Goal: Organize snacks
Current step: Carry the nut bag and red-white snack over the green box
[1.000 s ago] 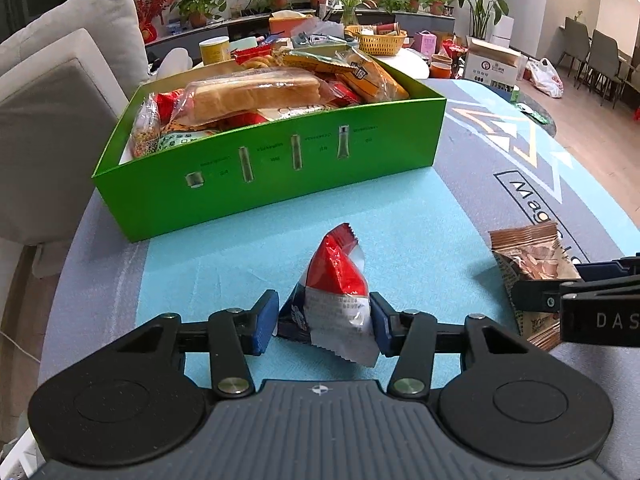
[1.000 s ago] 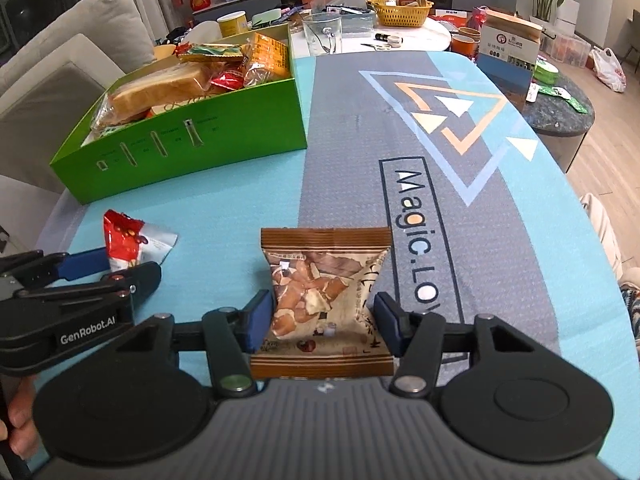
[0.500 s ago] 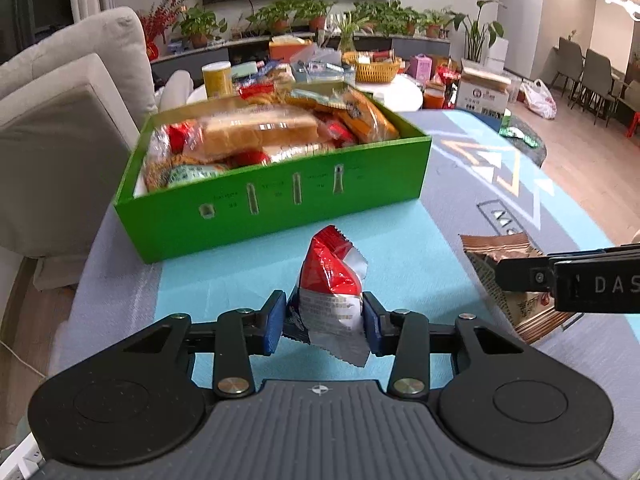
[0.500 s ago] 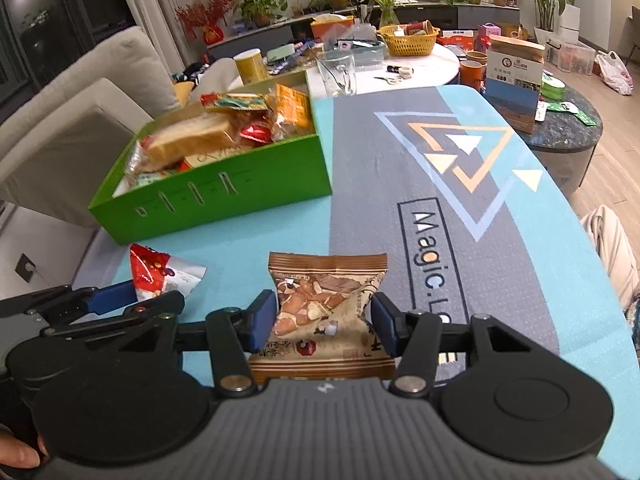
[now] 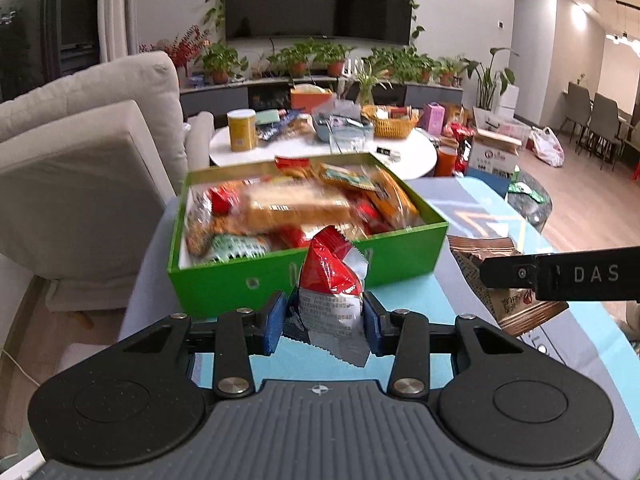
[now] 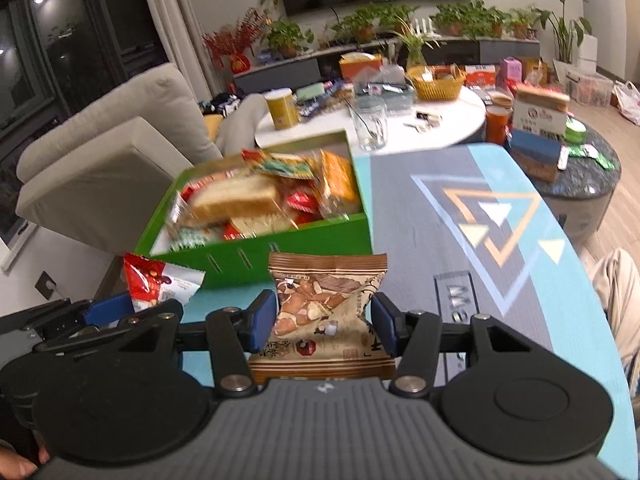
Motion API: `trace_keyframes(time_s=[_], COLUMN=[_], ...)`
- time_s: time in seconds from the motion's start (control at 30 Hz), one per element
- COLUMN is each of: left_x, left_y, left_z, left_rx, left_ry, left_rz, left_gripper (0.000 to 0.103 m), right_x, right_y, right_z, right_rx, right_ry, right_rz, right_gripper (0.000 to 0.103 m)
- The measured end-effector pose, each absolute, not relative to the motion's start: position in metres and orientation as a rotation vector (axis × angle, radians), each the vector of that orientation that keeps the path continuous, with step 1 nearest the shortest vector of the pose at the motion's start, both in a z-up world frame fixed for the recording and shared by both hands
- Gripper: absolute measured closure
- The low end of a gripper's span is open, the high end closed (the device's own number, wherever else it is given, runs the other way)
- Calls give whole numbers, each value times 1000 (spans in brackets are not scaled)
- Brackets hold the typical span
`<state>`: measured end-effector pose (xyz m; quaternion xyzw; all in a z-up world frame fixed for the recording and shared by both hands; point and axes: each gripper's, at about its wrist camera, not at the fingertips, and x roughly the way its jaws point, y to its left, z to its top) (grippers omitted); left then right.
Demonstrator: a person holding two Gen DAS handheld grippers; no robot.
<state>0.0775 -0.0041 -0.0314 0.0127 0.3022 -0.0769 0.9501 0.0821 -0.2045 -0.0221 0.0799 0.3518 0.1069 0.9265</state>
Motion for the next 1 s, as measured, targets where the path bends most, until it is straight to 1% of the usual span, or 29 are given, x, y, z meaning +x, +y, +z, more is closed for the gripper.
trace_keyframes(time_s=[0.47, 0.77, 1.0], left_x=[109, 136, 160], left_y=[19, 33, 37], left_z=[6, 11, 4], left_rx=[23, 15, 10], left_ry=[539, 535, 547], left_rz=[-112, -66, -61], left_gripper=[65, 65, 65], right_x=[117, 146, 169], right_y=[-190, -179, -167], right_z=[14, 24, 18], right_rx=[180, 224, 245], right_ry=[647, 632, 644], right_rz=[230, 248, 260], right_gripper=[39, 39, 39])
